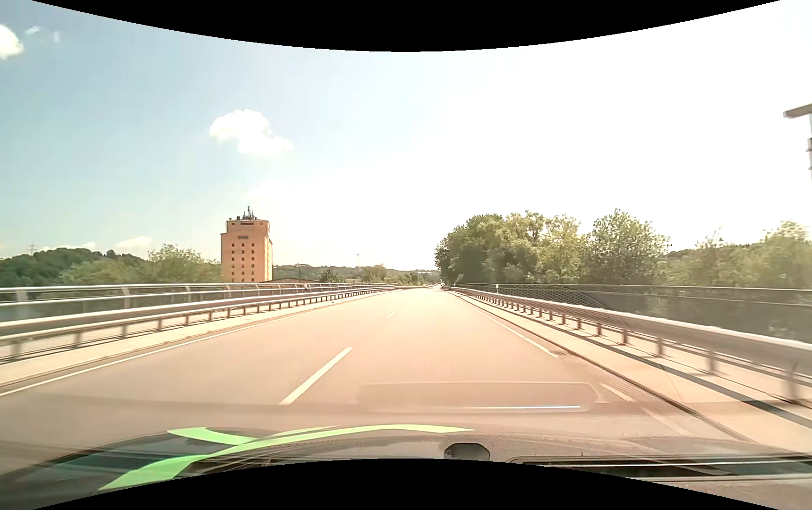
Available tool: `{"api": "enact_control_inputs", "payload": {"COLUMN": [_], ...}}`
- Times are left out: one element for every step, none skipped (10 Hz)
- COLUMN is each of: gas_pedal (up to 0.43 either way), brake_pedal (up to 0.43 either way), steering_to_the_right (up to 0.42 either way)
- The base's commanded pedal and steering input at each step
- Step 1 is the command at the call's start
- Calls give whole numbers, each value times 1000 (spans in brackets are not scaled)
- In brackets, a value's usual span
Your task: Follow the waypoints while adhering to traffic rules and regulations
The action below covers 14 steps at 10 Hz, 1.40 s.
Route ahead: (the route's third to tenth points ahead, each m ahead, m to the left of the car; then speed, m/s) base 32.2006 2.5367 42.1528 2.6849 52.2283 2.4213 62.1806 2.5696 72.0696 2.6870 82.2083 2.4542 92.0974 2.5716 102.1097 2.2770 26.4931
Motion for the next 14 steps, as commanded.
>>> {"api": "enact_control_inputs", "payload": {"gas_pedal": [197, 197, 197, 197, 197, 197, 197, 209, 209, 220, 220, 220, 220, 220], "brake_pedal": [0, 0, 0, 0, 0, 0, 0, 0, 0, 0, 0, 0, 0, 0], "steering_to_the_right": [-2, -2, -2, -3, -3, -3, -3, -3, -2, -2, -2, -2, -2, -2]}}
